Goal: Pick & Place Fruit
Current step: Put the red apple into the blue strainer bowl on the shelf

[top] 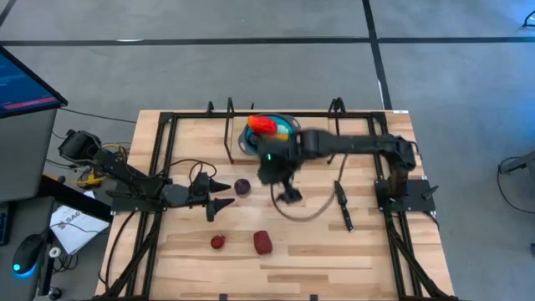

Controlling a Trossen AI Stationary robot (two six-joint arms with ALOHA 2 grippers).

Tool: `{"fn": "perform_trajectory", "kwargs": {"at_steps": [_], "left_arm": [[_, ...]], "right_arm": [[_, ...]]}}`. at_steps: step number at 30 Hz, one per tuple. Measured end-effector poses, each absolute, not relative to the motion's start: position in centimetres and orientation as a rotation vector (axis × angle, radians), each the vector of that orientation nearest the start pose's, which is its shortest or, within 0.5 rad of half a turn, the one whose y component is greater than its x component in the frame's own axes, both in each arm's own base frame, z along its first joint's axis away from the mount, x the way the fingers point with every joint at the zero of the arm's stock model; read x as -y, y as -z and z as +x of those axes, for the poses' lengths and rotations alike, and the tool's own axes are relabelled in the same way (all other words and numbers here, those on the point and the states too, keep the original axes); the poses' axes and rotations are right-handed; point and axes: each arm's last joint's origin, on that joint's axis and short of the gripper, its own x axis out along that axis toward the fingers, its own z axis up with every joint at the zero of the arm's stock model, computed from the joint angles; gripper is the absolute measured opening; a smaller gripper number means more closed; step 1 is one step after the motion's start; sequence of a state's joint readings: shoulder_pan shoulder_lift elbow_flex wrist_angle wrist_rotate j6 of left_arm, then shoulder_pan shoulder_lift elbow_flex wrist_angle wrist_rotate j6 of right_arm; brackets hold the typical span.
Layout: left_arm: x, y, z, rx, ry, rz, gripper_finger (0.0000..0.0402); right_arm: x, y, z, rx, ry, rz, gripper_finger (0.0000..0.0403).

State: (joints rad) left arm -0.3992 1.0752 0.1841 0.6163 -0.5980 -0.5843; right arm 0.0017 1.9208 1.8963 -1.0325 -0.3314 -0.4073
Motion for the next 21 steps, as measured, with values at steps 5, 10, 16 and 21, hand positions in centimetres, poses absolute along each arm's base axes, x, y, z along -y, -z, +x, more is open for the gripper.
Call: {"fn": "perform_trajectory", "kwargs": {"at_steps": [5, 10, 16, 21], "left_arm": [[5.8, -15.8, 17.5, -0.176, -0.257, -0.450, 0.0285], [5.7, -15.8, 17.5, -0.167, -0.281, -0.447, 0.0285], [5.5, -15.8, 17.4, -0.142, -0.348, -0.432, 0.0285], [5.5, -15.8, 17.4, -0.140, -0.350, -0.433, 0.0285]], "right_arm": [[-5.4, -29.0, 41.2, -0.894, -0.601, -0.326, 0.0388], [-7.8, -24.3, 42.6, -0.948, -0.683, -0.527, 0.0388], [-10.1, -21.1, 43.0, -0.935, -0.870, -0.742, 0.0388], [-11.9, -20.9, 43.4, -0.778, -0.982, -0.937, 0.0387]]}}
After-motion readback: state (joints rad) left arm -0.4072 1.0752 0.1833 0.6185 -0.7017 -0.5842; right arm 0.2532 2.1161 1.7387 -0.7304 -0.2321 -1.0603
